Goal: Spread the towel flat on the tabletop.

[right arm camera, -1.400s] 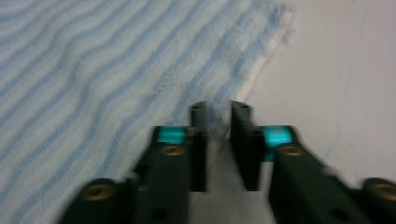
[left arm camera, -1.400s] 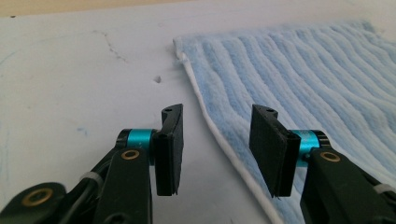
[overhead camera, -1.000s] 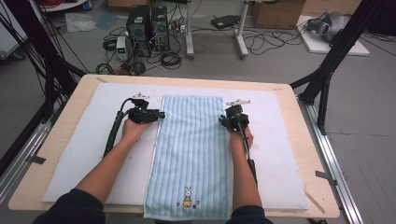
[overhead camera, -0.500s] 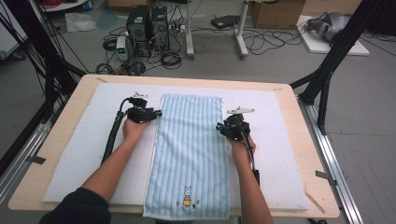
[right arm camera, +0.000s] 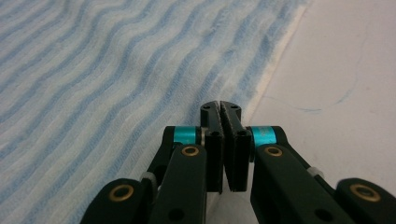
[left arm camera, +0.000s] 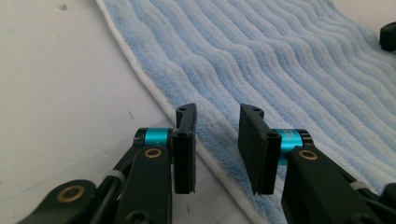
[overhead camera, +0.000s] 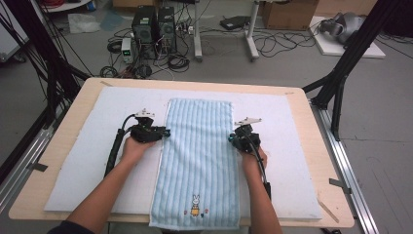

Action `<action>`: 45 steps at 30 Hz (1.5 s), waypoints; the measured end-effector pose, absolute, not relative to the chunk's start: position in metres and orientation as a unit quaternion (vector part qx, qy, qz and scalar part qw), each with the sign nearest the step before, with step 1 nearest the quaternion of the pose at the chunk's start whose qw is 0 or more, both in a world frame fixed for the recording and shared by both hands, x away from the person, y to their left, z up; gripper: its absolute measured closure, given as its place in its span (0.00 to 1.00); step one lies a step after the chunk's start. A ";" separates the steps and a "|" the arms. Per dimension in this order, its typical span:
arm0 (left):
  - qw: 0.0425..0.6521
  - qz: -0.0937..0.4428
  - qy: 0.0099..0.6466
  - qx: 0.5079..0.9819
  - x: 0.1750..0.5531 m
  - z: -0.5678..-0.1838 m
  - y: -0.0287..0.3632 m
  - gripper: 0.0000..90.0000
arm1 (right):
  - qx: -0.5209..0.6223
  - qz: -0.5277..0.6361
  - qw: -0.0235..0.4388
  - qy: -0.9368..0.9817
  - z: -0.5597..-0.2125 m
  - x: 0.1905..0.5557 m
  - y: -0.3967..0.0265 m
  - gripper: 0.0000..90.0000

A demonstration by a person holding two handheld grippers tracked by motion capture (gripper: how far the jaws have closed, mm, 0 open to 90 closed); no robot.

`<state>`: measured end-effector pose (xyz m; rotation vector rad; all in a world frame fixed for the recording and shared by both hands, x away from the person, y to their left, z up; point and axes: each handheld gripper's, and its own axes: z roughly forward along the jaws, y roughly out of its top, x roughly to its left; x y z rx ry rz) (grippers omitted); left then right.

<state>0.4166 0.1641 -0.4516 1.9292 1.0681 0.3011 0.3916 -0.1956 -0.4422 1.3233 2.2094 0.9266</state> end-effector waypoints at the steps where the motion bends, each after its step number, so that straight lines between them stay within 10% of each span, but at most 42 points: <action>1: 0.433 0.134 0.432 0.780 0.415 -0.451 0.162 0.84 | 0.474 0.325 0.214 0.790 -0.442 0.392 -0.195 0.98; 3: 0.412 0.168 0.436 0.782 0.413 -0.450 0.159 0.99 | 0.482 0.318 0.238 0.781 -0.444 0.392 -0.193 0.98; 12: 0.437 0.166 0.464 0.753 0.413 -0.450 0.182 0.99 | 0.492 0.360 0.232 0.758 -0.440 0.388 -0.204 0.73; 21: 0.457 0.118 0.422 0.774 0.405 -0.451 0.160 0.57 | 0.473 0.385 0.224 0.761 -0.430 0.371 -0.217 0.67; 25: 0.407 0.188 0.382 0.808 0.393 -0.450 0.143 0.96 | 0.464 0.380 0.219 0.769 -0.430 0.352 -0.220 0.64; 33: 0.393 0.203 0.416 0.795 0.393 -0.449 0.152 0.99 | 0.458 0.397 0.222 0.764 -0.428 0.321 -0.230 0.63; 35: 0.409 0.198 0.437 0.776 0.393 -0.450 0.155 0.88 | 0.461 0.401 0.222 0.760 -0.427 0.320 -0.234 0.62; 37: 0.421 0.186 0.451 0.765 0.394 -0.450 0.159 0.57 | 0.459 0.407 0.224 0.757 -0.426 0.319 -0.236 0.61; 45: 0.472 0.174 0.438 0.745 0.388 -0.445 0.169 0.48 | 0.452 0.393 0.203 0.775 -0.434 0.354 -0.223 0.75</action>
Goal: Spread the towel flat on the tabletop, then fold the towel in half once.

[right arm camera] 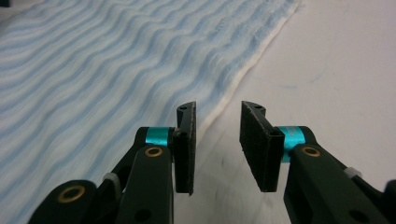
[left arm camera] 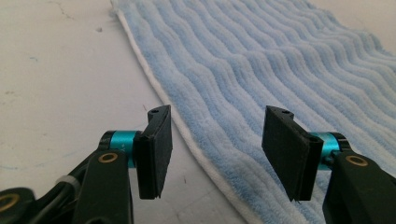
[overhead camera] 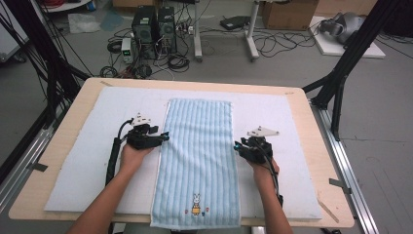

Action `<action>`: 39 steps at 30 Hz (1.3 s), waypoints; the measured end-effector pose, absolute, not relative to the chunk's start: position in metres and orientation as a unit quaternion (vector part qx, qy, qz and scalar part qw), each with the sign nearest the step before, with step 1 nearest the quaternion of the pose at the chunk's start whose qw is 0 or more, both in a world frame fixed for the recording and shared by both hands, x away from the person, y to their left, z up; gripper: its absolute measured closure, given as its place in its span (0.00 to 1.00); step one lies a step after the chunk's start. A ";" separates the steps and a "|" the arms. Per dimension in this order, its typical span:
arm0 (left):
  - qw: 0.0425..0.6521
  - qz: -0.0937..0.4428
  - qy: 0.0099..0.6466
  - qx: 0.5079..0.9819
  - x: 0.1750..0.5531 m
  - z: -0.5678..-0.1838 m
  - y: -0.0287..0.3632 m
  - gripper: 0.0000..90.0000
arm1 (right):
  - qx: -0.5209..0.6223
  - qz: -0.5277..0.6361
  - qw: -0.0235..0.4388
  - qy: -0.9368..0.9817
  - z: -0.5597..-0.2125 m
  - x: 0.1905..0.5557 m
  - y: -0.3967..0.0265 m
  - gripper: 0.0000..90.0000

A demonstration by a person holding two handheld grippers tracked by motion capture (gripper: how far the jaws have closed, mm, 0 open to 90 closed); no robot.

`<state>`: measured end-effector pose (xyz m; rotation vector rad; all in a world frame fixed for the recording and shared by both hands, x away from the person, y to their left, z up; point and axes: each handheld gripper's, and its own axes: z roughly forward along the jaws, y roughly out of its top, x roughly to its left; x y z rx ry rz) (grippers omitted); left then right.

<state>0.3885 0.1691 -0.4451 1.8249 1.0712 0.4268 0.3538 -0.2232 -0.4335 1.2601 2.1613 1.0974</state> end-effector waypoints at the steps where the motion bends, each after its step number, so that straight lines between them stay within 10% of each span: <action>1: 0.477 0.172 0.435 0.744 0.389 -0.445 0.169 0.48 | 0.459 0.391 0.193 0.774 -0.435 0.366 -0.218 0.76; 10: 0.518 0.177 0.432 0.717 0.388 -0.436 0.181 0.37 | 0.459 0.321 0.212 0.801 -0.440 0.389 -0.194 0.91; 15: 0.528 0.169 0.429 0.713 0.386 -0.432 0.188 0.20 | 0.462 0.387 0.203 0.771 -0.426 0.378 -0.214 0.77; 26: 0.532 0.161 0.419 0.717 0.381 -0.429 0.201 0.20 | 0.460 0.411 0.253 0.745 -0.408 0.343 -0.245 0.22; 39: 0.533 0.151 0.417 0.721 0.390 -0.424 0.200 0.20 | 0.456 0.426 0.233 0.746 -0.411 0.347 -0.249 0.13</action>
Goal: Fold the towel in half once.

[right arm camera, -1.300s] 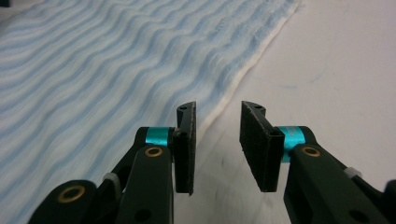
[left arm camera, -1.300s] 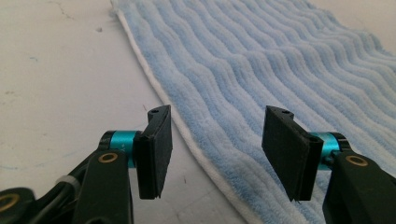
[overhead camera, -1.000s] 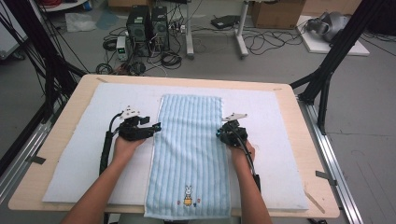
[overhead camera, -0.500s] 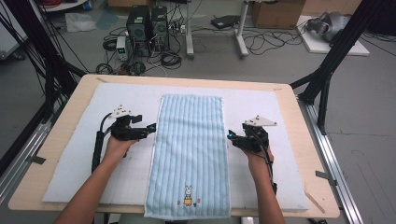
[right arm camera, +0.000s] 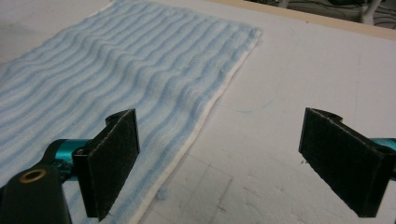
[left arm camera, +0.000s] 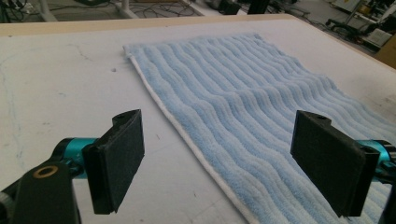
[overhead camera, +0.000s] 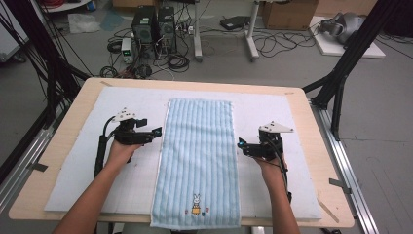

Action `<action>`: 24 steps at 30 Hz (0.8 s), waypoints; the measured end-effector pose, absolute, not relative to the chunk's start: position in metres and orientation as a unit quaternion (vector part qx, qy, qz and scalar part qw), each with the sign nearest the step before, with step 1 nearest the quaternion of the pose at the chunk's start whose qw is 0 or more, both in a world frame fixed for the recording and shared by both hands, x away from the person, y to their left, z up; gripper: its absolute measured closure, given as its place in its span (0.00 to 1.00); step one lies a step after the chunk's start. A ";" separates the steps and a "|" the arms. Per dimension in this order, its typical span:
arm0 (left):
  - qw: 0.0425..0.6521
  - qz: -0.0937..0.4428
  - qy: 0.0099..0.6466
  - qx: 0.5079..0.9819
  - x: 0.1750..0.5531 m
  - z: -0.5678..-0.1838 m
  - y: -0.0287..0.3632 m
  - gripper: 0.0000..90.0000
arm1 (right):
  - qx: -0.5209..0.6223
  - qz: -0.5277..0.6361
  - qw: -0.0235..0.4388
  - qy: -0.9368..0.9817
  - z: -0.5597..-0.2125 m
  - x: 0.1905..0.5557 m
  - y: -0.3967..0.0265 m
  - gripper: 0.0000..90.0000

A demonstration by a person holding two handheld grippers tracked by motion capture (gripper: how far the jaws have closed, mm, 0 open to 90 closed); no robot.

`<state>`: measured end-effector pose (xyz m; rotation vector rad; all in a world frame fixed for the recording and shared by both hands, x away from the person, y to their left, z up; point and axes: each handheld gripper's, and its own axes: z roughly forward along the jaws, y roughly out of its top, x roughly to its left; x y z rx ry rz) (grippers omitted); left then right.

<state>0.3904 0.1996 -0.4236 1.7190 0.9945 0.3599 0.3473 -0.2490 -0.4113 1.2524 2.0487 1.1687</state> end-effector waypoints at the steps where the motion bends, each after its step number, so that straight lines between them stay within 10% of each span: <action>1: 0.534 0.148 0.417 0.720 0.393 -0.423 0.199 0.20 | 0.455 0.426 0.229 0.748 -0.412 0.348 -0.249 0.12; 24: 0.467 0.151 0.477 0.729 0.485 -0.429 0.177 0.33 | 0.454 0.428 0.210 0.753 -0.410 0.351 -0.251 0.12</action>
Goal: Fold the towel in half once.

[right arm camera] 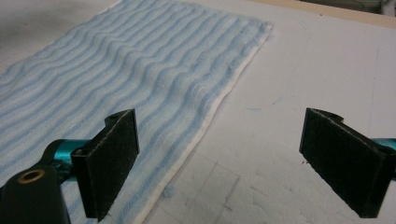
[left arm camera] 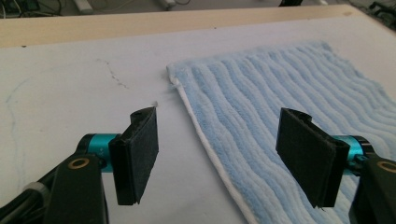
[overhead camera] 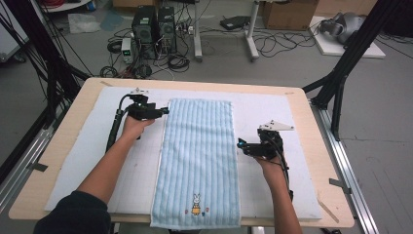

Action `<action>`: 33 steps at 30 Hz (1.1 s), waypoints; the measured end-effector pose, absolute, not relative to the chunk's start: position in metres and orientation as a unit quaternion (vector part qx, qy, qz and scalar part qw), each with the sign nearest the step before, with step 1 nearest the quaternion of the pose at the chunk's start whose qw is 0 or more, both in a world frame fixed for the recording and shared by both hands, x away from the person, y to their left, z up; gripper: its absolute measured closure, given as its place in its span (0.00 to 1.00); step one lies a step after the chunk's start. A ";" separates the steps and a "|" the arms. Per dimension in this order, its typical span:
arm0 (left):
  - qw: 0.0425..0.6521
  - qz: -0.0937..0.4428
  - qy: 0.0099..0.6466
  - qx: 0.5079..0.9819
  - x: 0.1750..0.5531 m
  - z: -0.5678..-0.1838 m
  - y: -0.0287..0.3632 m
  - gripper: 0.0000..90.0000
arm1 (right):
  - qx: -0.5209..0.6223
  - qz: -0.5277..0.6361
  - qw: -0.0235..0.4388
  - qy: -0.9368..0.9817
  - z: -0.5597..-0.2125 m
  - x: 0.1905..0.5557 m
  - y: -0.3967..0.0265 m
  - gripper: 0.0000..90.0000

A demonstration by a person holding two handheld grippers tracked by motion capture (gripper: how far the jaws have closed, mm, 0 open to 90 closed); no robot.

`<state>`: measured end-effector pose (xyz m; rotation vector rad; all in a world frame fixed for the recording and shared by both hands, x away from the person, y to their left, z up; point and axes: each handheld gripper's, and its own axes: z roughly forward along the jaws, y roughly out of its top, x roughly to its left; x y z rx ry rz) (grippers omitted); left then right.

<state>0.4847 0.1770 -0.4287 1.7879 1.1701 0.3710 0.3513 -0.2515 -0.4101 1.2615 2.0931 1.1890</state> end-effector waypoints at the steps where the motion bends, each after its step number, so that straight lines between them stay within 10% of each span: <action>1: 0.465 0.153 0.478 0.730 0.486 -0.431 0.174 0.33 | 0.455 0.427 0.210 0.753 -0.409 0.351 -0.252 0.12; 14: 0.403 0.177 0.457 0.773 0.494 -0.449 0.151 0.48 | 0.455 0.421 0.204 0.758 -0.410 0.355 -0.251 0.12; 23: 0.397 0.183 0.405 0.803 0.488 -0.449 0.144 0.94 | 0.477 0.393 0.200 0.761 -0.414 0.382 -0.243 0.12; 28: 0.420 0.152 0.439 0.780 0.490 -0.449 0.150 0.96 | 0.480 0.376 0.200 0.767 -0.413 0.409 -0.229 0.13; 33: 0.440 0.134 0.460 0.760 0.492 -0.448 0.154 0.96 | 0.496 0.365 0.171 0.769 -0.421 0.435 -0.217 0.40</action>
